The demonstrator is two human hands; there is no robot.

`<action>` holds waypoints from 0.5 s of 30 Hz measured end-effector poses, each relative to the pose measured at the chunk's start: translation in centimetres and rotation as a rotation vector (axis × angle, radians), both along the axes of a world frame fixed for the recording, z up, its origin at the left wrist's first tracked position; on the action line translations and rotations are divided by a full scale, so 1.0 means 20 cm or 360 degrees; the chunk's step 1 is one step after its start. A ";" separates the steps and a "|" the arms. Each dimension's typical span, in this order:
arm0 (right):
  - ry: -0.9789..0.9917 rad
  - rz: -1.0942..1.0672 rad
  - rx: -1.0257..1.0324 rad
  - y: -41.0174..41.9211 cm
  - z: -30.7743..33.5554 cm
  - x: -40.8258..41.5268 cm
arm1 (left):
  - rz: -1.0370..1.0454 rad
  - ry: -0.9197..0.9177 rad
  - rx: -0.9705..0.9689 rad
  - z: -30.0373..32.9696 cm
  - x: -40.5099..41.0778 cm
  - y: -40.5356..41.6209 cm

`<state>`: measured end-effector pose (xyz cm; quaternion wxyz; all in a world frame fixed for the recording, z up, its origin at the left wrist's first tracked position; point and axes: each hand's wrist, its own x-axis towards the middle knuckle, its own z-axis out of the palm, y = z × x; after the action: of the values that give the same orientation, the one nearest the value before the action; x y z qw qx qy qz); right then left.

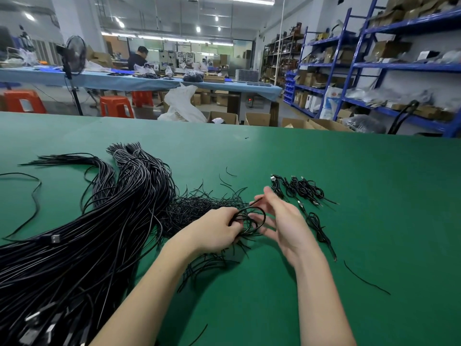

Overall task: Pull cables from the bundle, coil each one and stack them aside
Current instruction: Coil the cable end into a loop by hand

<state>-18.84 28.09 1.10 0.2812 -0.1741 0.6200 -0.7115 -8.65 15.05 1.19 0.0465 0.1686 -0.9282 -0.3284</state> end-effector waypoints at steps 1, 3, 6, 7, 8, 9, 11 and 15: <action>0.0086 0.0090 0.0116 0.00 0.01 0.00 | 0.0030 0.0024 -0.0064 0.00 0.00 0.00; 0.0212 0.0239 0.0244 0.01 0.00 0.02 | 0.0062 0.0064 -0.0125 -0.01 0.00 0.00; 0.0252 0.0278 0.0265 0.00 -0.02 0.03 | 0.0089 0.0136 -0.0131 -0.01 0.00 0.00; 0.0242 0.0242 0.0258 0.00 -0.02 0.03 | 0.0107 0.0167 -0.0115 -0.02 0.00 0.00; 0.0235 0.0201 0.0247 0.00 -0.02 0.03 | 0.0128 0.0197 -0.0093 -0.02 0.00 0.00; 0.0234 0.0168 0.0242 0.00 -0.02 0.03 | 0.0146 0.0225 -0.0061 -0.02 0.00 0.00; 0.0262 0.0134 0.0241 0.00 -0.03 0.03 | 0.0156 0.0269 0.0021 -0.01 0.00 -0.01; 0.0149 0.0315 0.0101 0.00 -0.02 0.03 | 0.0037 0.0283 -0.0071 0.01 0.02 -0.02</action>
<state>-18.20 28.18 0.64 0.3261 -0.2586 0.6344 -0.6514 -8.33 14.72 1.41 0.1362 0.1485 -0.9255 -0.3207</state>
